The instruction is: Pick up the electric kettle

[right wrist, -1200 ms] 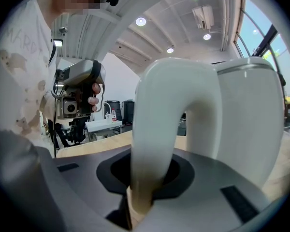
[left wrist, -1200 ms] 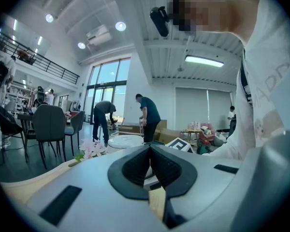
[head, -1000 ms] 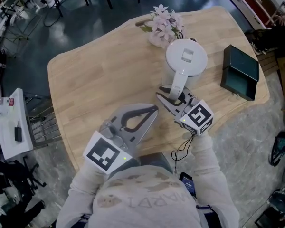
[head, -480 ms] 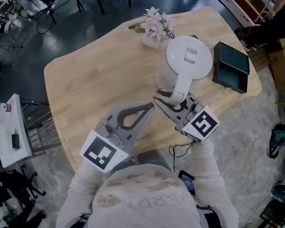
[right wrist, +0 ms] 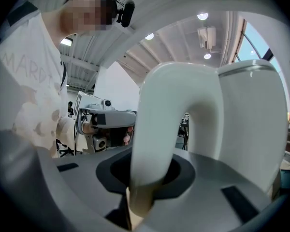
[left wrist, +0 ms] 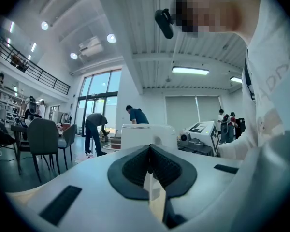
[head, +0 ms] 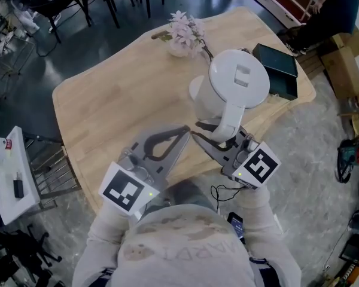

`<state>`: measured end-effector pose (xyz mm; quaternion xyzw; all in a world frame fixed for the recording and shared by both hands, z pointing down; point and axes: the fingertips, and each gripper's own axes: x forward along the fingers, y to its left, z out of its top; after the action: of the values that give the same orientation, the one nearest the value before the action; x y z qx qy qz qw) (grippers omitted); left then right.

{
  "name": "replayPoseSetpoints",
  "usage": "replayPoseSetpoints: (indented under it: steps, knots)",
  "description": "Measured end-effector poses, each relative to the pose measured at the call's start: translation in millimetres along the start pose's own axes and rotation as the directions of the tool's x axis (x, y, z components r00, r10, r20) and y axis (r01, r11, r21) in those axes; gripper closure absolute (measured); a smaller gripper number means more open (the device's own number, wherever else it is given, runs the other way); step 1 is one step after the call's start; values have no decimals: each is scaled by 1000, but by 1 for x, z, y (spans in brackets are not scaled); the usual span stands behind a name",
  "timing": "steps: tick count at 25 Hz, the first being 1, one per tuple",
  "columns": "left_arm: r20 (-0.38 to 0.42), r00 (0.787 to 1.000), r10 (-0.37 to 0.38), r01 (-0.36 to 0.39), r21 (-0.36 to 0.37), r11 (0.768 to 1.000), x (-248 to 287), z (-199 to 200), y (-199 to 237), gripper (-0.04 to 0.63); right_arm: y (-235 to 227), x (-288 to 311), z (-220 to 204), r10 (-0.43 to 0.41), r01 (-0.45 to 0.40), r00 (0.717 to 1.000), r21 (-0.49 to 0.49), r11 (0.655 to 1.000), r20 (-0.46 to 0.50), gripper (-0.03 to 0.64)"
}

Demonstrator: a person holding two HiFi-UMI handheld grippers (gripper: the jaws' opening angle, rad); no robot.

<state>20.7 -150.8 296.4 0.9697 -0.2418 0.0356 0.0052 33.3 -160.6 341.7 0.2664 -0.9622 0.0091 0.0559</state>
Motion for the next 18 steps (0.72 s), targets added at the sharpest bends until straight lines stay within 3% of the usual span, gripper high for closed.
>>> replayPoseSetpoints:
  steps: [18]
  knots:
    - [52,995,-83,81,35,996,-89,8,-94,583,144,-45,25,-74,74,997,-13,997,21,540]
